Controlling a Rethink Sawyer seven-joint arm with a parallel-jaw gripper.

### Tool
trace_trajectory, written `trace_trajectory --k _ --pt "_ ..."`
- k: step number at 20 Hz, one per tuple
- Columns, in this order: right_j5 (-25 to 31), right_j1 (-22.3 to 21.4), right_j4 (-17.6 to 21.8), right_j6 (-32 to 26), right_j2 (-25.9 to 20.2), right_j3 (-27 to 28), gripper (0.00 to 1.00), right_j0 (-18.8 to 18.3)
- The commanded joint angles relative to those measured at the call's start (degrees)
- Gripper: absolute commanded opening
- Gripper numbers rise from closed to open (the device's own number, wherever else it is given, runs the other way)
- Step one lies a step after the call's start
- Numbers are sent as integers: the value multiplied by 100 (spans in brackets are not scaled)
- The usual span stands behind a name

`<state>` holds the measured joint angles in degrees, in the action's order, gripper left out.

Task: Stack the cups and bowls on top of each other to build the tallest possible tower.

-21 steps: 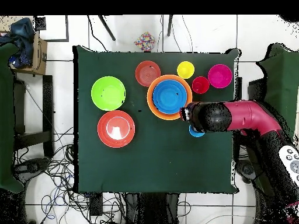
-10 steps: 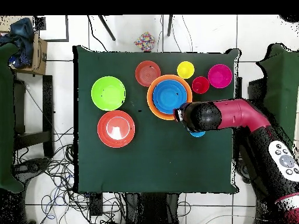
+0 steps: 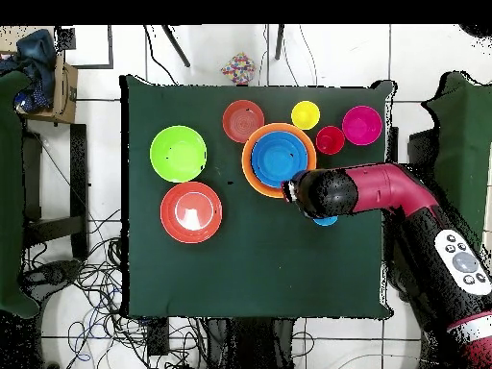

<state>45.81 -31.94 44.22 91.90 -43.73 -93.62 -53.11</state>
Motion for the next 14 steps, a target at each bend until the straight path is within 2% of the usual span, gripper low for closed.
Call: trace_trajectory --k 1,5,14 --pt "-58 -188 228 -949 77 -294 100 29" --pt "94 -540 -53 -996 -108 -626 100 -102" --pt "176 -699 -246 -997 -196 -704 100 -110"
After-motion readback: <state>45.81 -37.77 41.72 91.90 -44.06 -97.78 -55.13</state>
